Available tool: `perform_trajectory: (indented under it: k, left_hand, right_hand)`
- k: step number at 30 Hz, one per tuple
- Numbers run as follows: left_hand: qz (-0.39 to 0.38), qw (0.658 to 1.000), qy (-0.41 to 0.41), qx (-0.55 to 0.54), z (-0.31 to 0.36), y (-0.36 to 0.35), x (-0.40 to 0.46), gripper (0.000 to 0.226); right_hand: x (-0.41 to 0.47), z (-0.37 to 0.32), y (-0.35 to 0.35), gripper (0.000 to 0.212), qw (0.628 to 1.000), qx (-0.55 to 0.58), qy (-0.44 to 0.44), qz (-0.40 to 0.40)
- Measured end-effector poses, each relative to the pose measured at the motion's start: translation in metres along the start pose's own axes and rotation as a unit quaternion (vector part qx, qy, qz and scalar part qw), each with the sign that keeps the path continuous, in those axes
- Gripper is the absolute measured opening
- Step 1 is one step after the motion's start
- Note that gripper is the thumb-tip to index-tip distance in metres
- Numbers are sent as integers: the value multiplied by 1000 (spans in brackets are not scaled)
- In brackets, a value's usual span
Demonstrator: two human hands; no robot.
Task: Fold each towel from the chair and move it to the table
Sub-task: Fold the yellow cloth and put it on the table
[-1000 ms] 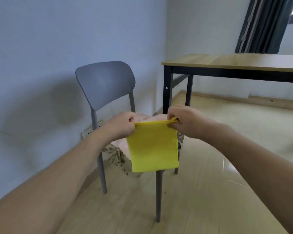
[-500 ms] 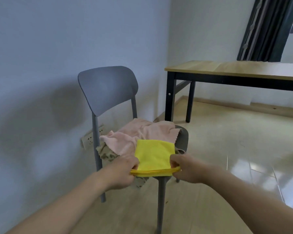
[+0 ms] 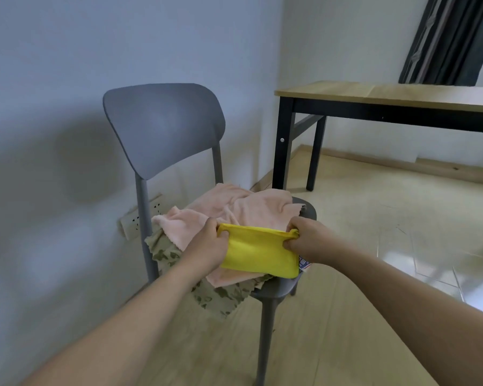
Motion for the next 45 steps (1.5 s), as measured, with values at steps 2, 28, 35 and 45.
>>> perform_trajectory:
  k: [2, 28, 35, 45]
  left_hand:
    - [29, 999, 2, 40, -1, -5, 10, 26]
    - [83, 955, -2, -285, 41, -24, -115, 20]
    - [85, 964, -72, -242, 67, -12, -137, 13]
    - [60, 977, -84, -189, 115, 11, -117, 24]
  right_hand:
    - [12, 3, -3, 14, 1000, 8, -16, 7]
    - [-108, -12, -34, 24, 851, 512, -30, 115]
    - [-147, -18, -34, 14, 791, 604, -86, 31]
    - [-135, -20, 10, 54, 857, 499, -50, 119]
Point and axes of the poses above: each hand's wrist, its own x-axis towards the middle knuckle, its own y-axis out of the back of the hand, z = x × y, the point moved 4 cm from there along x, towards the middle knuckle, and after that the axes turned 12 degrees about -z, right-handed, at the moved point
